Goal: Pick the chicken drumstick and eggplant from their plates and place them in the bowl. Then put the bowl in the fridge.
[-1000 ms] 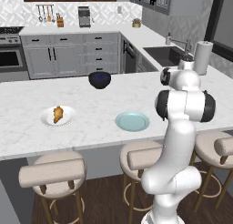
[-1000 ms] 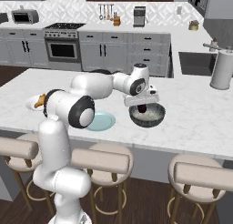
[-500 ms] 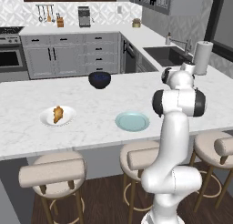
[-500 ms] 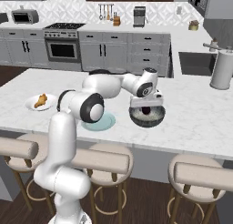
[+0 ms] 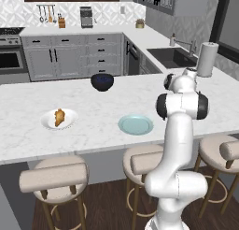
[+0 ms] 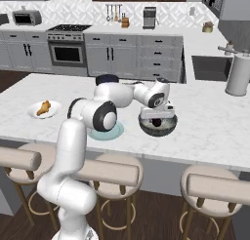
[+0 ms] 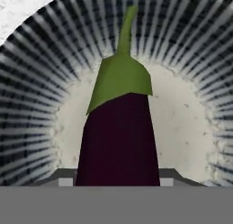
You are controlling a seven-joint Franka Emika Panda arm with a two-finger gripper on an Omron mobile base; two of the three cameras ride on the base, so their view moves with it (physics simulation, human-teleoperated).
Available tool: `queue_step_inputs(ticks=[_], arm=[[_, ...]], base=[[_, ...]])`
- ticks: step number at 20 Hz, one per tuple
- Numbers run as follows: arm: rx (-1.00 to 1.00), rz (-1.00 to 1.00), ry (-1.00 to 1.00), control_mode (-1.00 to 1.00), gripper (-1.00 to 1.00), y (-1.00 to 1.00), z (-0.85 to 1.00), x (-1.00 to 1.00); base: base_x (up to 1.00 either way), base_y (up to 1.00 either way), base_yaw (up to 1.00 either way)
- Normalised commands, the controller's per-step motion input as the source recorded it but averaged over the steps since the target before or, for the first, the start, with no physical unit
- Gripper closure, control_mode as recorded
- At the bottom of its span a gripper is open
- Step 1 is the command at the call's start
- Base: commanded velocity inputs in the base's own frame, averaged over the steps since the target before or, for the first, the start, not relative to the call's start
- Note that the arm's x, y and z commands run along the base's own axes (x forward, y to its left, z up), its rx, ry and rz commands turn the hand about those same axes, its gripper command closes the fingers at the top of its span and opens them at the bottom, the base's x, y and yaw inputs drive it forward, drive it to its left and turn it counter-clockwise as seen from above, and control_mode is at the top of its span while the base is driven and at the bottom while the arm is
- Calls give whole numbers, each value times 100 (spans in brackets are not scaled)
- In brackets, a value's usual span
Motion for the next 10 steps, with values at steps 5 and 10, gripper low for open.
queue_step_inputs(ticks=[5, 10], arm=[[0, 0, 0, -100, -100, 0, -14, 10], [1, 0, -4, -100, -100, 9, 16, -19]], base=[[0, 0, 0], [0, 0, 0]])
